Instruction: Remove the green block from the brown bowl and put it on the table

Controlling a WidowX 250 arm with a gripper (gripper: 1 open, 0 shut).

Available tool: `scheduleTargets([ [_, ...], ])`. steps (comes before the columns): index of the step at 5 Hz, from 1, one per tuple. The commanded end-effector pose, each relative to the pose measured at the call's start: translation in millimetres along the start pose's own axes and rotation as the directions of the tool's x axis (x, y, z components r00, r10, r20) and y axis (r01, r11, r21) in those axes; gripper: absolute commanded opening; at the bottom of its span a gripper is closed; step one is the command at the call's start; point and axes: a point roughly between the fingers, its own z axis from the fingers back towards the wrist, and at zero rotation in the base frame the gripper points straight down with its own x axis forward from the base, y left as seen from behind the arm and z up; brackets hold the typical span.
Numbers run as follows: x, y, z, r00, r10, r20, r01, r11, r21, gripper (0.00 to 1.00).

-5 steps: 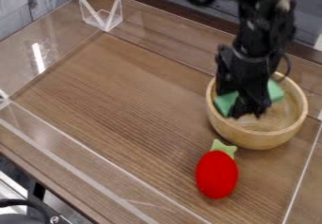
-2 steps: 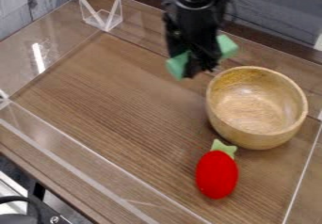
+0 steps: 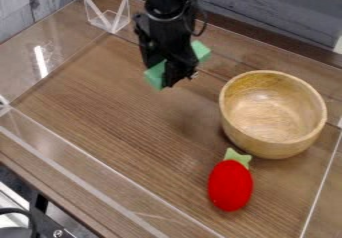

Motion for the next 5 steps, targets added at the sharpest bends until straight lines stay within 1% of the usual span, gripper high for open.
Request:
scheduleTargets([
  [1, 6.5, 6.9, -5.3, 0.998, -0.044, 0.04, 0.044, 0.999, -0.005, 0.0],
  [3, 28.4, -25.3, -10.6, 0.994, -0.098, 0.055, 0.099, 0.995, -0.028, 0.0],
  [4, 42.2, -30.8, 0.3, 0.998, -0.046, 0.053, 0.048, 0.998, -0.028, 0.0],
  [5, 50.4, -20.5, 10.8, 0.998, 0.037, 0.044, -0.037, 0.999, -0.009, 0.0],
])
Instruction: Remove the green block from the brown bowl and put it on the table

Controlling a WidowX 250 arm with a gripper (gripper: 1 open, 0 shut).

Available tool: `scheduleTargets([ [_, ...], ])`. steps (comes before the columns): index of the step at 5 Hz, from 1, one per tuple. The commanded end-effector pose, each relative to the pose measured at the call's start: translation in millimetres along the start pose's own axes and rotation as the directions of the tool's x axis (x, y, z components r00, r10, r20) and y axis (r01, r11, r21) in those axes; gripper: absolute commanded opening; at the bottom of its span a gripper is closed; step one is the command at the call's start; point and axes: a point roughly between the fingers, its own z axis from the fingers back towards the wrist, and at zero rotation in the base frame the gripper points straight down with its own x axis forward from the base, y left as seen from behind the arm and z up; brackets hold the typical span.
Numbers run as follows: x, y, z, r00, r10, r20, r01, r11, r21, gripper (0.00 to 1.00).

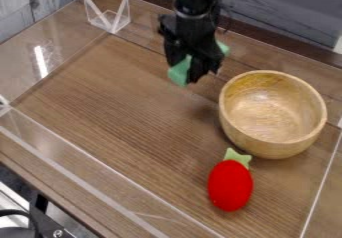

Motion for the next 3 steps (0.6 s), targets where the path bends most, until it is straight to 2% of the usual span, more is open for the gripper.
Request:
scheduleTargets([
  [1, 6.5, 10.8, 14.3, 0.995, 0.095, 0.033, -0.096, 0.995, 0.017, 0.0],
  [3, 2.7, 33.4, -1.1, 0.992, 0.122, 0.026, -0.122, 0.992, 0.009, 0.0],
])
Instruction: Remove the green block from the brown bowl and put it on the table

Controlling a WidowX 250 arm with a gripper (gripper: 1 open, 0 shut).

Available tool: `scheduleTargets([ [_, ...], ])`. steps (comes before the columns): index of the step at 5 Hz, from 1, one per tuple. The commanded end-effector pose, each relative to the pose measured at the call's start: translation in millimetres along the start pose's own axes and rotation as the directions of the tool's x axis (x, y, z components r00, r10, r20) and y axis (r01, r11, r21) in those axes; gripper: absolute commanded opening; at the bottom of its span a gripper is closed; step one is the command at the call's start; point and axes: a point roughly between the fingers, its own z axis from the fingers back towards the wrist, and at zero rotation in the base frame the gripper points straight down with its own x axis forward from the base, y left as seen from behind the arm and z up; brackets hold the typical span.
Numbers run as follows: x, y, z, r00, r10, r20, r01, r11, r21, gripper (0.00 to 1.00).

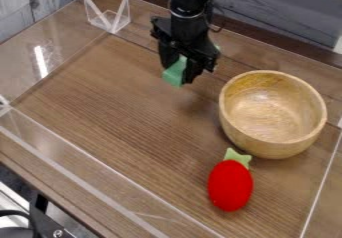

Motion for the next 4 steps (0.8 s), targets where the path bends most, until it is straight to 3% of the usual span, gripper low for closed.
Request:
scheduleTargets([
  [1, 10.6, 8.0, 2.9, 0.998, 0.019, 0.059, -0.02, 1.0, 0.008, 0.0],
  [4, 10.5, -1.9, -11.1, 0.996, 0.069, 0.057, -0.069, 0.998, -0.005, 0.0],
])
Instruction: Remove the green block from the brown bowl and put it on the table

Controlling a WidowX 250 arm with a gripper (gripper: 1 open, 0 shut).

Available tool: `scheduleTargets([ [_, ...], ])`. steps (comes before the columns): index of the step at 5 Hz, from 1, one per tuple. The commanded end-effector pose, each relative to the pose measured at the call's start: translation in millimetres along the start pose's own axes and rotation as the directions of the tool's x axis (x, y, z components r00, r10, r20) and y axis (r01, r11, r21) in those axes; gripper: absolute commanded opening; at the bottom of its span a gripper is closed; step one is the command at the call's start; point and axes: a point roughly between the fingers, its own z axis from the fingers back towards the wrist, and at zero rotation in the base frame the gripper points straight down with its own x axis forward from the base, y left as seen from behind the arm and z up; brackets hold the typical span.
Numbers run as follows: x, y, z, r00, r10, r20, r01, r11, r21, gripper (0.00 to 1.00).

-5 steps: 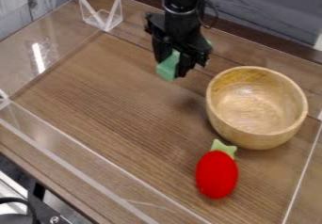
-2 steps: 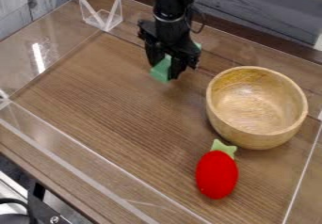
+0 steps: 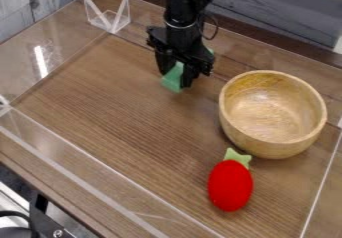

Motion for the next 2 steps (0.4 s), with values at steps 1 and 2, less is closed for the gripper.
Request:
scheduleTargets([
  [1, -1.6, -3.4, 18.3, 0.999, 0.023, 0.034, -0.023, 1.0, 0.005, 0.0],
  [2, -7.4, 2.7, 20.6, 0.998, 0.061, 0.023, -0.061, 0.998, -0.01, 1.0],
])
